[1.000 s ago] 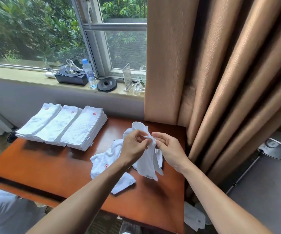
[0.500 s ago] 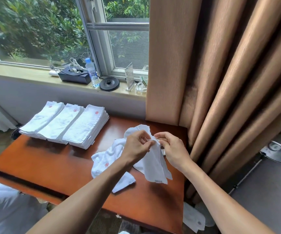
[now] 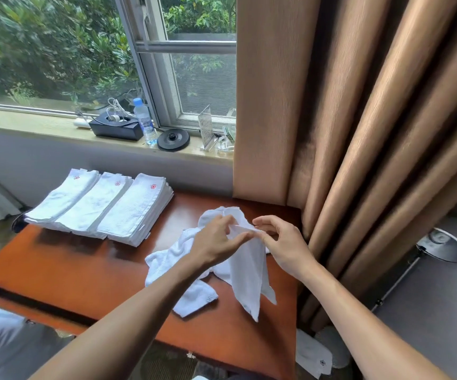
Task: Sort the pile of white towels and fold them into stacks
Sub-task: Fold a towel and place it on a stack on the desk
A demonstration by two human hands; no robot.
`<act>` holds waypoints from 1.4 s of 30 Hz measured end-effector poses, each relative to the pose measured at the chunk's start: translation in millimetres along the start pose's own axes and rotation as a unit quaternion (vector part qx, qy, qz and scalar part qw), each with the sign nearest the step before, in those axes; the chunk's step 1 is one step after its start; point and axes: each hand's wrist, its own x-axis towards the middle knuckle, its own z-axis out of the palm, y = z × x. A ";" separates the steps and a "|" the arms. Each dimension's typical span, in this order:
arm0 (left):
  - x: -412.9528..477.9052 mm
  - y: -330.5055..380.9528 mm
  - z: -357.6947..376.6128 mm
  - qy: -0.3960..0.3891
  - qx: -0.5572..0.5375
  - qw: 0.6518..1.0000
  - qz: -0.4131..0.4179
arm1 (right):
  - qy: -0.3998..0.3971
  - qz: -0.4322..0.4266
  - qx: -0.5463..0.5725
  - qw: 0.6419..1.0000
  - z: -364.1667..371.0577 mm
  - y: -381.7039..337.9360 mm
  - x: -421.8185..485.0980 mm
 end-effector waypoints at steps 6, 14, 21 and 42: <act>5.6 -21.2 -5.5 -0.010 0.065 0.997 -0.028 | 0.011 0.020 -0.047 0.999 -10.2 3.3 -1.9; 5.1 -13.3 3.2 0.050 -0.093 0.994 0.017 | 0.020 0.021 -0.104 0.994 -18.9 6.3 -4.1; 9.4 0.4 5.4 0.032 -0.203 0.978 0.032 | -0.016 0.002 -0.199 0.980 -24.9 12.2 -6.6; 4.0 -17.0 36.0 -0.088 -0.098 0.991 0.032 | 0.046 0.043 -0.106 0.992 -39.5 25.6 -16.3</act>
